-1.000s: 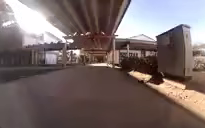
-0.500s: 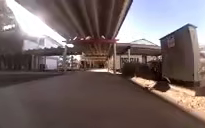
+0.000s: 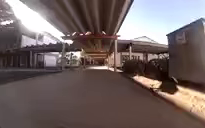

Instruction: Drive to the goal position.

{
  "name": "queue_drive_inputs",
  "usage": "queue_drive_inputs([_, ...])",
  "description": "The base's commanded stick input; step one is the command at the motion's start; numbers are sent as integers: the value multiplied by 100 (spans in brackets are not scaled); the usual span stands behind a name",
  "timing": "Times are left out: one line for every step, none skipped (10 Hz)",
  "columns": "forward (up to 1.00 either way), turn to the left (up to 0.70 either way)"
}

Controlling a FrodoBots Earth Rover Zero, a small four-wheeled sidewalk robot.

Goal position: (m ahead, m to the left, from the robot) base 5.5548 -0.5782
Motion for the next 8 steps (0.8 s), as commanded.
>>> queue_drive_inputs([70,0])
queue_drive_inputs([70,0])
queue_drive_inputs([70,0])
queue_drive_inputs([70,0])
queue_drive_inputs([70,0])
queue_drive_inputs([70,0])
queue_drive_inputs([70,0])
queue_drive_inputs([70,0])
